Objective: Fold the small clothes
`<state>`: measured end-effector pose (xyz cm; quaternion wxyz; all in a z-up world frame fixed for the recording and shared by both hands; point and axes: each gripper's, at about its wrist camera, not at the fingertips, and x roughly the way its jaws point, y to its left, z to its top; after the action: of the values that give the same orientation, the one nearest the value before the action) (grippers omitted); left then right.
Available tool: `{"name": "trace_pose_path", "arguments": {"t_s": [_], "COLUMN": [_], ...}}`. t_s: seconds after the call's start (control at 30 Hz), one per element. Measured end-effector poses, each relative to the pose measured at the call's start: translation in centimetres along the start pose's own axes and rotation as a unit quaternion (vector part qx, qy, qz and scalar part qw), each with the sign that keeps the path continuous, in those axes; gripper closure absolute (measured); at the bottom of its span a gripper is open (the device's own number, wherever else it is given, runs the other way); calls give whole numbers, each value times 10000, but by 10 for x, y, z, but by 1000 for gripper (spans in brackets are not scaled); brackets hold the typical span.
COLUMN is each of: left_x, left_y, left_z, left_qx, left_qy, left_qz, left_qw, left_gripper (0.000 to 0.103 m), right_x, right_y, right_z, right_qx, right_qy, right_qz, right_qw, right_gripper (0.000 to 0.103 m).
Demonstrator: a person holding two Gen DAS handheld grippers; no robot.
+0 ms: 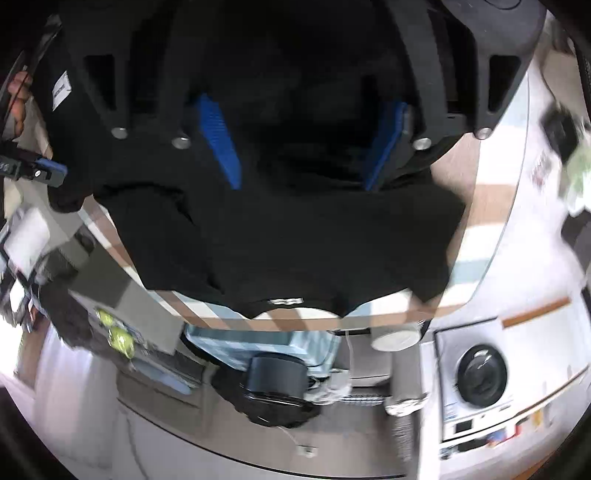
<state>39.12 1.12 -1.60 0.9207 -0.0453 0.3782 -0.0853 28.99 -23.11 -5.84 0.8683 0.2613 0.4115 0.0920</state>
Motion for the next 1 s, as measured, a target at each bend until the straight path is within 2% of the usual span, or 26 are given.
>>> {"name": "trace_pose_path", "arguments": {"t_s": [0.1, 0.23, 0.4, 0.47, 0.53, 0.57, 0.6, 0.63, 0.67, 0.77, 0.8, 0.93, 1.0], "left_x": [-5, -3, 13, 26, 46, 57, 65, 74, 83, 97, 97, 69, 55], "left_y": [24, 59, 117, 132, 149, 160, 167, 174, 174, 179, 178, 168, 157], "left_z": [-2, -4, -17, -17, -16, -15, -14, -13, -13, -9, -6, 11, 21], "left_qx": [-474, -1004, -1819, -2083, -2437, -2700, -2866, -2975, -2973, -2953, -2937, -2606, -2481], "left_qy": [5, 52, 159, 169, 401, 543, 596, 671, 730, 742, 654, 56, -126], "left_qz": [140, 134, -162, -151, -66, -78, -146, -195, -170, -64, -90, -5, -117], "left_qw": [9988, 9948, 9831, 9778, 9690, 9613, 9561, 9522, 9518, 9525, 9536, 9654, 9686], "left_gripper": [35, 34, 34, 34, 34, 37, 46, 50, 59, 96, 99, 100, 100], "right_x": [4, 11, 8, 5, 3, 2, 1, -1, -1, -2, -2, 0, 2], "right_y": [-1, 0, 1, -1, -4, -5, -6, -6, -7, -10, -10, -12, -13], "right_z": [-1, -1, -4, -4, -3, -3, -2, -2, -1, 0, 0, 0, 1], "right_qx": [8, 64, 28, 62, 92, 113, 129, 133, 133, 169, 184, 200, 208], "right_qy": [42, 127, 127, 107, 82, 69, 52, 31, 21, -2, -5, 0, 15], "right_qz": [31, 104, 122, 93, 56, 42, 40, 35, 9, -16, -28, -53, -61], "right_qw": [10000, 9998, 9998, 9999, 9999, 9999, 9999, 9999, 9999, 9999, 9998, 9998, 9998], "right_gripper": [44, 44, 44, 44, 44, 44, 44, 44, 44, 44, 44, 44, 44]}}
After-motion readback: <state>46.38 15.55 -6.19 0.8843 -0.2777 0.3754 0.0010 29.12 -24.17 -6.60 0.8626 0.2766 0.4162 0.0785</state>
